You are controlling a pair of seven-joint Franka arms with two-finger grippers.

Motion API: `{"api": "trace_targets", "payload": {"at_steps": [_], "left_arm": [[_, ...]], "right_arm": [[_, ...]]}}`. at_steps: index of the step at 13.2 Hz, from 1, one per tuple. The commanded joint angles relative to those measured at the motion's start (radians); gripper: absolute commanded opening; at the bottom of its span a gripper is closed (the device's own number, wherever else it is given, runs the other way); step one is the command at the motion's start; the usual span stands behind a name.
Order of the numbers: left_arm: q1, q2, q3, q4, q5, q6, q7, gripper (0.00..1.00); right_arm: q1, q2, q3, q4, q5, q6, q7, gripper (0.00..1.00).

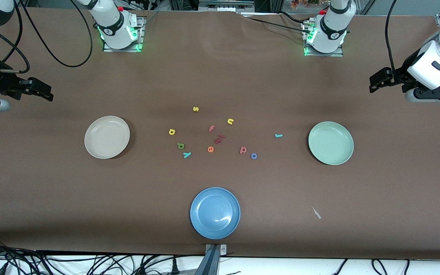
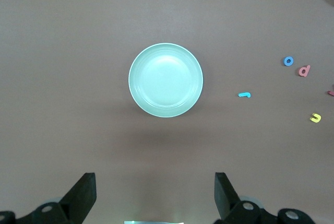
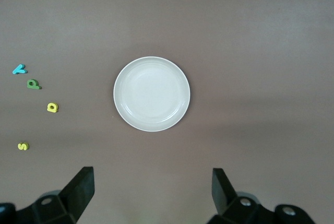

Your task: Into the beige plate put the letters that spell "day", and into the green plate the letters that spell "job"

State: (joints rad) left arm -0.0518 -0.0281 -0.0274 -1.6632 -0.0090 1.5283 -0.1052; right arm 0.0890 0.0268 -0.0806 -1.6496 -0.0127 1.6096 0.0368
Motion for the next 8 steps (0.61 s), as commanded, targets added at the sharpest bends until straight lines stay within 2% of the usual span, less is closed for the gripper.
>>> {"api": "trace_targets", "payload": {"at_steps": [1,8], "left_arm": [[-0.006,0.019,0.003,0.049,0.009,-0.02,0.022,1.0],[-0.01,0.024,0.003,0.048,0.007,-0.02,0.022,1.0]], "right_arm": [[-0.003,-0.013,0.004,-0.012,0.002,0.001,-0.002,1.0],[-0.005,-0.014,-0.005,-0.01,0.002,0.001,-0.003,1.0]]}}
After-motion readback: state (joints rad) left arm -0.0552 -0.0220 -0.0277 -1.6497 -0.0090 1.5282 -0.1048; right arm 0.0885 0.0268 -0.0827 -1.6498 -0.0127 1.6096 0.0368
